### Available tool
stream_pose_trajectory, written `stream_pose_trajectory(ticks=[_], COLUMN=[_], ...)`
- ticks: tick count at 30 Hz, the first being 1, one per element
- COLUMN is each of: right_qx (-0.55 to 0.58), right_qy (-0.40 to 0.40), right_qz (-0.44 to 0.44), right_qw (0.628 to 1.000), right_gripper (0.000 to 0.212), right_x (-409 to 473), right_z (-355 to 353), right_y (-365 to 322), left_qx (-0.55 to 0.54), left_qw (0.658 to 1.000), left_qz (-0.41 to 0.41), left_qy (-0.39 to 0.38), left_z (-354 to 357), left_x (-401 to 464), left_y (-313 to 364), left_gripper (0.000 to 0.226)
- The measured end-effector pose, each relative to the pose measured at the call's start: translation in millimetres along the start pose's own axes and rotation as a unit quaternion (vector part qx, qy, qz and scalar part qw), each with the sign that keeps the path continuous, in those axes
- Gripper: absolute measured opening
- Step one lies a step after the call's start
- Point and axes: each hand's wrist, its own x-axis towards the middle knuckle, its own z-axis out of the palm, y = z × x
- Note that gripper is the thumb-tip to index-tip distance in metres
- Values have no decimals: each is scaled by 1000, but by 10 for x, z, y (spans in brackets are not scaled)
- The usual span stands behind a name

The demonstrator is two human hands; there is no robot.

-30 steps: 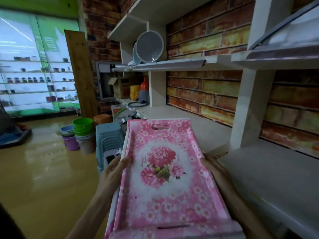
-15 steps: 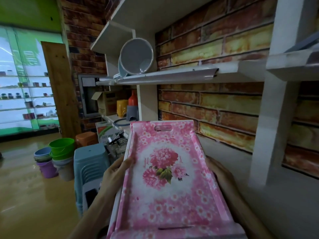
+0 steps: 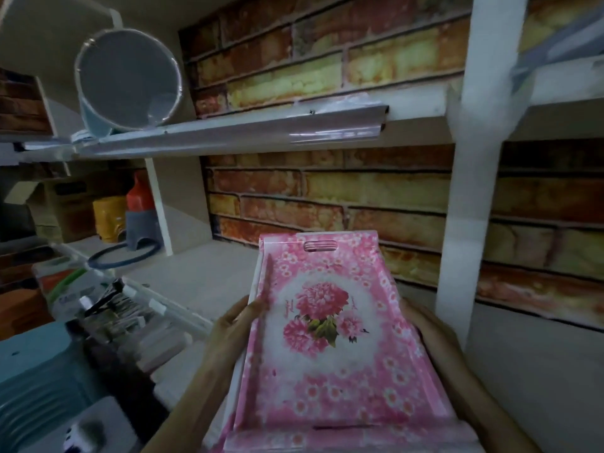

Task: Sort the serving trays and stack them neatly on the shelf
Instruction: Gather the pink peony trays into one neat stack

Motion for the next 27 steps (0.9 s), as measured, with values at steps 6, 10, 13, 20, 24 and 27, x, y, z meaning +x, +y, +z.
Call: stream_pose_trajectory(ticks=[6,10,13,20,24,27], right_qx=[-16,44,43,33,35,35], right_qy=[89,125,174,266,286,292], right_qz=[33,70,76,61,51,57], right_qw=[995,989,981,961,956,954], right_gripper=[28,53,60,34,30,30], right_x=[360,560,683,857,903,918], right_z=[21,119,196,343,347,335], right_y=[147,318,412,508,563,593], left_qx=[16,27,22,17,18,17], left_qw=[997,992,985,975,970,966], left_qz=[-3,-14,-31,-77,-91,-100], left_qy=[-71,-121,-169,-208,-223,-239], left_z=[175,266,312,474,562,608], left_x=[877,1368,1668,2173,2365,2428], left_y=[-189,-239,-264,-478,-597,-651], left_gripper=[17,15,18,13,20,26])
